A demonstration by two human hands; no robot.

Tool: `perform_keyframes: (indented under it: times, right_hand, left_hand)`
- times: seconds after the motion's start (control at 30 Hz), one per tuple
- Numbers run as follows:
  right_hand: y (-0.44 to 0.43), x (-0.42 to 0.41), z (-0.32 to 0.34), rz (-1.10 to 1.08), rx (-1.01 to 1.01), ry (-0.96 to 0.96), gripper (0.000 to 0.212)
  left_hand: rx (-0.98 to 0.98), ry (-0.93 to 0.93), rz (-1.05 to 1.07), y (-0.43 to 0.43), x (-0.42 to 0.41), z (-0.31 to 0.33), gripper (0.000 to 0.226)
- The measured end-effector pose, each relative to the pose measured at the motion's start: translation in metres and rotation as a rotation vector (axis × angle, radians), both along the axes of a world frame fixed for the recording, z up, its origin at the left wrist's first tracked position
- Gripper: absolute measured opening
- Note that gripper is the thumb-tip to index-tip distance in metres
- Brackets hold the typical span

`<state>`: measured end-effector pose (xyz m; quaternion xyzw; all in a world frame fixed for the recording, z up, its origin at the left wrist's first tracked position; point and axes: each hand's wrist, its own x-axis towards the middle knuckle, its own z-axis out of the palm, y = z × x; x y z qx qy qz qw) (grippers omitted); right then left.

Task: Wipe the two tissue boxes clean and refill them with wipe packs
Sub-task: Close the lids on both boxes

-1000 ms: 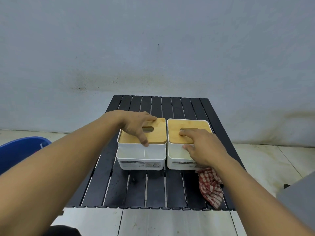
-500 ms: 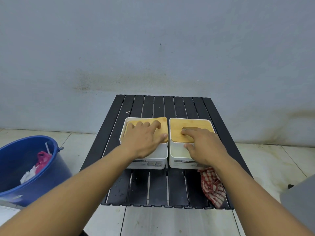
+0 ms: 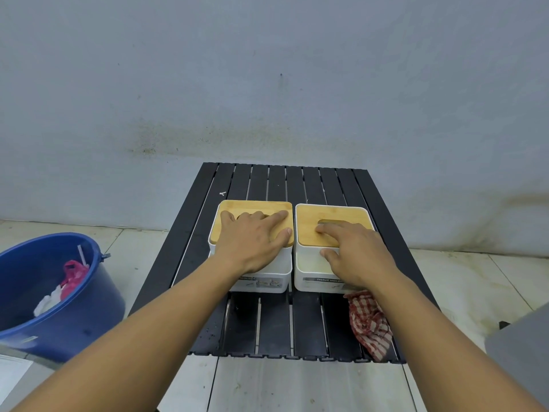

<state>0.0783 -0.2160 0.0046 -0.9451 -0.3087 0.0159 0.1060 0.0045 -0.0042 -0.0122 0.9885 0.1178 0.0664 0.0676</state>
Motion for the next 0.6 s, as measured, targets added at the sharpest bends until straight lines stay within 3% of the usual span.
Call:
perform_keyframes:
  times: [0.47,0.6]
  right_hand:
    - [0.0,0.0,0.002,0.01,-0.019,0.005,0.052]
    - [0.001,-0.004,-0.002,0.004,0.028,-0.039,0.053]
  left_hand:
    - [0.046,0.038,0.01,0.001,0.001,-0.009,0.057]
    - [0.126,-0.089,0.025,0.004,-0.004,-0.015,0.061]
